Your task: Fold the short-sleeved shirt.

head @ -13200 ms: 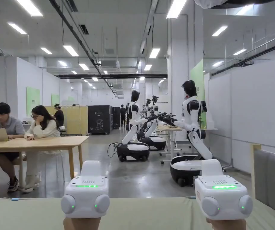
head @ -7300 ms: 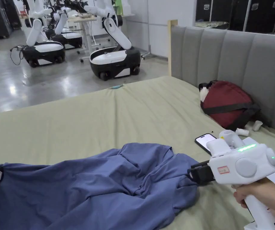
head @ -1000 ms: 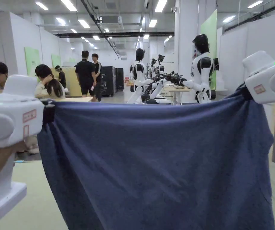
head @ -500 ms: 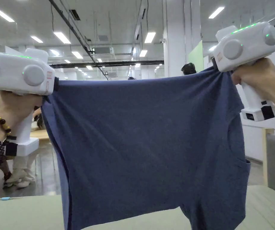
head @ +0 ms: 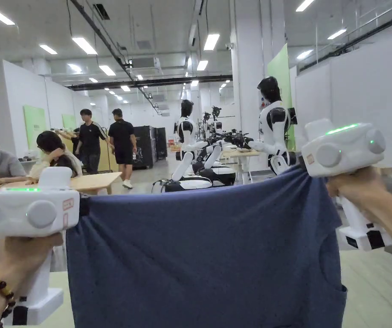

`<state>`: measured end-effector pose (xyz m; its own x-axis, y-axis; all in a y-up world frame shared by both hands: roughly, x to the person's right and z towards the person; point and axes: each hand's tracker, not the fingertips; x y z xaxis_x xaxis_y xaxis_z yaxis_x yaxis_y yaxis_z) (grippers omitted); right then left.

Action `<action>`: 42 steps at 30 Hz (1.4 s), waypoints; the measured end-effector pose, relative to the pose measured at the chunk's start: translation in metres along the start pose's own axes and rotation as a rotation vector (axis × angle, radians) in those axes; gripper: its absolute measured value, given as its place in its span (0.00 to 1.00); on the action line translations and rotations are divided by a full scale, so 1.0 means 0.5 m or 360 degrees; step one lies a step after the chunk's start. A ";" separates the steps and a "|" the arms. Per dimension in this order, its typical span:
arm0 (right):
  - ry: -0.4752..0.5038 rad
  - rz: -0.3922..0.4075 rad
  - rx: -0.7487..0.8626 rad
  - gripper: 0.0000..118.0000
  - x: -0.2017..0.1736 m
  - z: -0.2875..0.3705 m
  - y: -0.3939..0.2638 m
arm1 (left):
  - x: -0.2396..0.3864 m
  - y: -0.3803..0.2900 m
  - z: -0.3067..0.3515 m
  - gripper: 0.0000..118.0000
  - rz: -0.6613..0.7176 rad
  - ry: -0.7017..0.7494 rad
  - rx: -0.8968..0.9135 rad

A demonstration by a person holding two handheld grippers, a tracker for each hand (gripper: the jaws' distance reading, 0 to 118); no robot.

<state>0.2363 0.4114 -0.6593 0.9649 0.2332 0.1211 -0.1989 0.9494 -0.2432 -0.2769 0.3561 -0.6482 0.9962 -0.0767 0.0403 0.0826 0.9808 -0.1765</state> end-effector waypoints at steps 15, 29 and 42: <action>0.0454 0.0166 0.0043 0.02 0.072 0.426 -0.386 | -0.033 -0.389 0.395 0.05 -0.0057 -0.0248 -0.0083; 0.0682 0.0379 -0.0948 0.02 0.037 0.594 -0.878 | 0.007 -0.819 0.641 0.05 0.0036 -0.0356 -0.0614; 0.0678 -0.0008 -0.0710 0.96 0.110 0.721 -0.815 | -0.014 -0.756 0.764 0.99 0.0314 -0.0326 -0.0488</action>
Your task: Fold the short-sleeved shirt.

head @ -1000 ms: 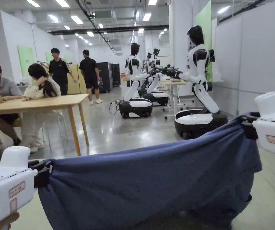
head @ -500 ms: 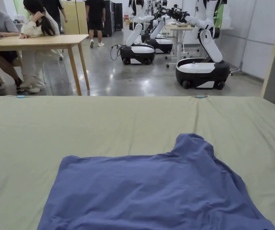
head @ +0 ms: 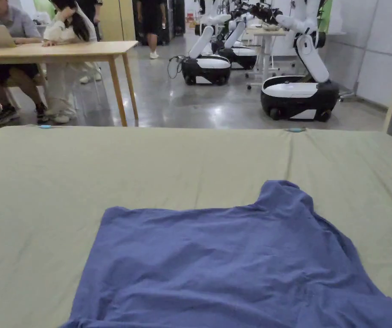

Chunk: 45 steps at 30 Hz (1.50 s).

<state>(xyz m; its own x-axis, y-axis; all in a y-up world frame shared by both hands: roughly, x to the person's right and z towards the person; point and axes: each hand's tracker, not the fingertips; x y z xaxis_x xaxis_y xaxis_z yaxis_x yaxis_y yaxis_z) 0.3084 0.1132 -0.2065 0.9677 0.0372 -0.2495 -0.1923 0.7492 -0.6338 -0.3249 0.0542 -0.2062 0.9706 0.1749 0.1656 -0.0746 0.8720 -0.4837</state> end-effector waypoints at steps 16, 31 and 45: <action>-0.0100 -0.0322 0.0259 0.01 -0.087 0.198 -0.018 | -0.029 0.020 -0.043 0.74 0.0217 0.0108 -0.0098; -0.0131 -0.0280 0.0208 0.01 -0.094 0.198 -0.013 | -0.020 -0.012 -0.136 0.02 0.0017 0.0158 -0.0277; -0.0124 0.0015 -0.0050 0.33 -0.021 -0.028 0.064 | -0.014 0.007 -0.069 0.02 0.0068 0.0104 -0.0106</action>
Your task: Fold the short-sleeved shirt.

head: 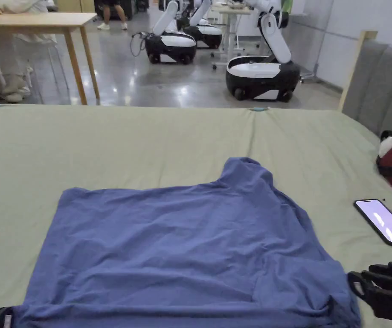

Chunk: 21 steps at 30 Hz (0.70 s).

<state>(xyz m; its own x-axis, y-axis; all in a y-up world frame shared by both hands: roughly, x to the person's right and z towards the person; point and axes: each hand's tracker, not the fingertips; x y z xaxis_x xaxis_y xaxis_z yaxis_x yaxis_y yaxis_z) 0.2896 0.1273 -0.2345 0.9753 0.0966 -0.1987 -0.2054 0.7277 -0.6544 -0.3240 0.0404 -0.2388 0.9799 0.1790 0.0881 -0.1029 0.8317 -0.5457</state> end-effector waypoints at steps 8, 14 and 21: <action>0.0071 -0.0147 -0.0418 0.49 0.067 -0.188 -0.057 | -0.008 -0.018 -0.013 0.02 0.0003 0.0007 -0.0019; 0.0080 -0.0083 -0.0311 0.09 0.044 -0.149 -0.070 | -0.006 -0.027 -0.010 0.02 -0.0022 0.0009 -0.0029; 0.0056 -0.0082 -0.0212 0.06 0.037 -0.118 -0.052 | 0.001 -0.002 -0.008 0.02 -0.0018 -0.0019 0.0028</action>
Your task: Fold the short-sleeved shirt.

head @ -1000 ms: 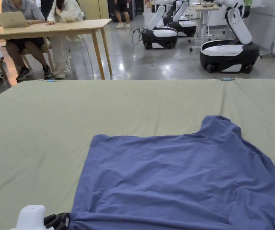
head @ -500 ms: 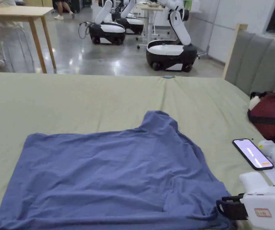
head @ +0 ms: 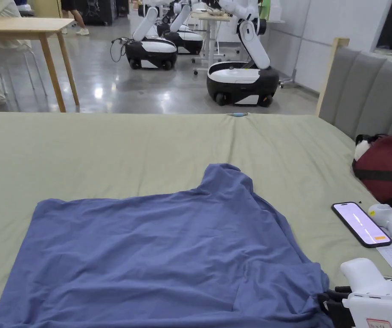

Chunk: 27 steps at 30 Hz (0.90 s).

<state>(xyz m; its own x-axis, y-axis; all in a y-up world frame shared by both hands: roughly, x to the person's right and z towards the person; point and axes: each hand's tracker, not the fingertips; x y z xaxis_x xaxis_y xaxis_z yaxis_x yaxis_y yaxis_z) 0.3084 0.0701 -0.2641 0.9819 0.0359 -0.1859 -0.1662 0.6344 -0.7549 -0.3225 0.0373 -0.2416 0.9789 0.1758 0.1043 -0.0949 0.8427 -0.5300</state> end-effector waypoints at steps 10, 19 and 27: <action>-0.0061 0.0031 0.0257 0.06 0.034 0.025 0.165 | 0.030 0.171 -0.049 0.02 -0.0026 -0.0068 0.0183; -0.0184 -0.0128 0.0215 0.06 0.078 -0.153 0.330 | -0.030 0.241 -0.301 0.02 -0.0063 0.0025 -0.0002; -0.0200 -0.0212 0.0056 0.05 0.118 -0.319 0.330 | -0.047 0.208 -0.440 0.02 -0.0057 0.0112 -0.0354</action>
<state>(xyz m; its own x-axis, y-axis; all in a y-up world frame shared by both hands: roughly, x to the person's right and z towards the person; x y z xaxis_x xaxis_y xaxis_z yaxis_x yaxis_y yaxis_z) 0.3246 0.0535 -0.5000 0.9990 0.0447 -0.0037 -0.0326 0.6664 -0.7449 -0.3155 0.0086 -0.4844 0.9918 0.1054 0.0718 -0.0251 0.7133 -0.7004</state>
